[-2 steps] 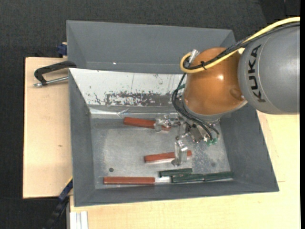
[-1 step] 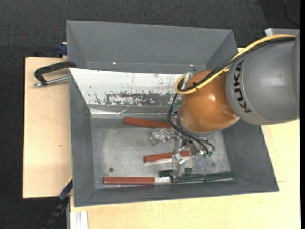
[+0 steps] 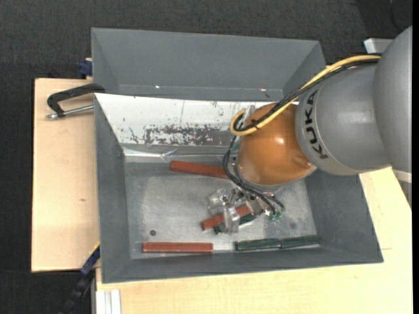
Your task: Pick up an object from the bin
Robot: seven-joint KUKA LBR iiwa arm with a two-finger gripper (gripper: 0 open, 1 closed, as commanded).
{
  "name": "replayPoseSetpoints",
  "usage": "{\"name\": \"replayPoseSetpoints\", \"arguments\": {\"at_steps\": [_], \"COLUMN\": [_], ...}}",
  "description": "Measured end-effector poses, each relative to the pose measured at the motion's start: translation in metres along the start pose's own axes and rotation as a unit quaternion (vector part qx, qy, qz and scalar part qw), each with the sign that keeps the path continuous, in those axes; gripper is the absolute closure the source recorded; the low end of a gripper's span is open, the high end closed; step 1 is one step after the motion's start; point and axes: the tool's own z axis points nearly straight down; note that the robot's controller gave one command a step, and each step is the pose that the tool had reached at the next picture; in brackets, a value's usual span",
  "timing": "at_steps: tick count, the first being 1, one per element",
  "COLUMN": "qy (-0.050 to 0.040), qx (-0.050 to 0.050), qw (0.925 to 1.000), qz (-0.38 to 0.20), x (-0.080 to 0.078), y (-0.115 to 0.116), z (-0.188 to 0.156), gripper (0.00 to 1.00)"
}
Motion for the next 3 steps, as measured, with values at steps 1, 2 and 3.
{"name": "replayPoseSetpoints", "arguments": {"at_steps": [1,2,3], "qy": [-0.0001,0.0005,0.0006], "qx": [0.0,0.0,0.0], "qw": [1.0,1.0,1.0], "qz": [0.0,0.005,0.005], "x": [0.0,0.013,0.013], "y": [0.0,-0.033,-0.033], "z": [0.0,-0.11,-0.11], "gripper": [1.0,1.0,0.0]}}
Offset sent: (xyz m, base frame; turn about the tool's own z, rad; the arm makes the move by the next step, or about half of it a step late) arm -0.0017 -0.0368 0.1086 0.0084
